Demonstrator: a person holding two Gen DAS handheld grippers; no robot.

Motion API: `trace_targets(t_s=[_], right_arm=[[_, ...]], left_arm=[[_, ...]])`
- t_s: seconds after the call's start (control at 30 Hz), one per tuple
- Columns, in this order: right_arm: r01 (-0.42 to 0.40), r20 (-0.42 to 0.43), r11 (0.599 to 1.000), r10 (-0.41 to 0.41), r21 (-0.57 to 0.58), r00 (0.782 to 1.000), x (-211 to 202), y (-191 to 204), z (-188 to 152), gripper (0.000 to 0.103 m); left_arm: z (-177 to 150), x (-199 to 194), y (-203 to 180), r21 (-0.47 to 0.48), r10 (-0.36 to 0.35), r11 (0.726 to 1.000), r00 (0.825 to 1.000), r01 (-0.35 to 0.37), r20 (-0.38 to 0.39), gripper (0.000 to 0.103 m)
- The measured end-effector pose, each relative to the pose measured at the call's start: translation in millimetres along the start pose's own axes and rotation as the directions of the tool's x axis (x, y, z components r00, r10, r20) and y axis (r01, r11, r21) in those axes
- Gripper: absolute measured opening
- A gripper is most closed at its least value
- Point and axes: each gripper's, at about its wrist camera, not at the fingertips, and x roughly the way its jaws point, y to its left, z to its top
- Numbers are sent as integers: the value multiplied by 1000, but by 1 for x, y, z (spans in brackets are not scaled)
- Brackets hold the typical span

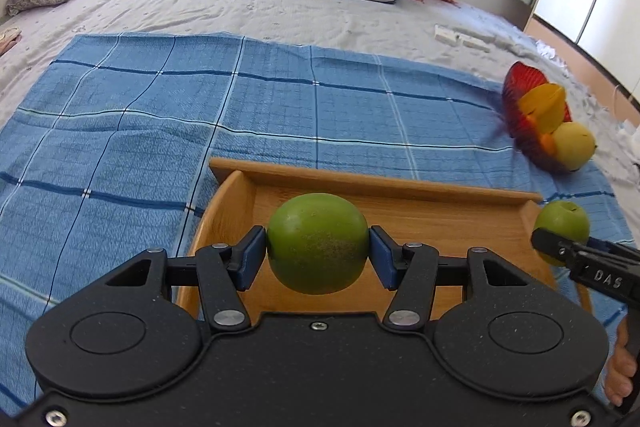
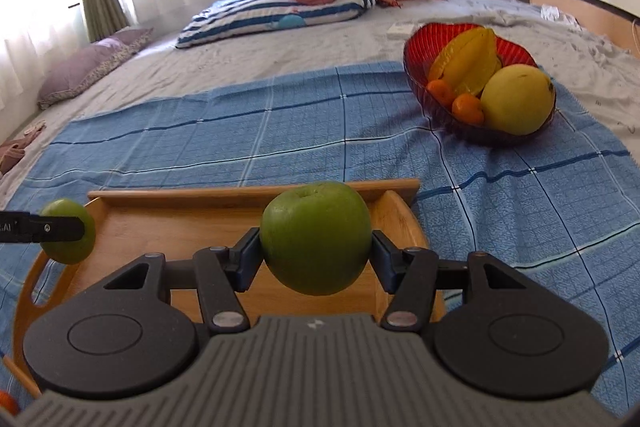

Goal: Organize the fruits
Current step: 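Lift and carry both green apples over the wooden tray with both tools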

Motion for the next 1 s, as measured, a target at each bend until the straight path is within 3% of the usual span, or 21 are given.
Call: trace_targets(t_s=[0.4, 0.8, 1.0], right_arm=[[33, -34, 999, -31, 39, 999, 35, -11, 15, 61], [23, -44, 998, -21, 51, 999, 56, -9, 10, 61], [3, -8, 997, -2, 78, 1000, 56, -14, 6, 61]], left_arm=[[12, 37, 13, -41, 24, 999, 999, -25, -34, 53], [11, 46, 13, -35, 31, 999, 999, -32, -28, 53], [11, 47, 14, -47, 28, 998, 999, -29, -20, 53]])
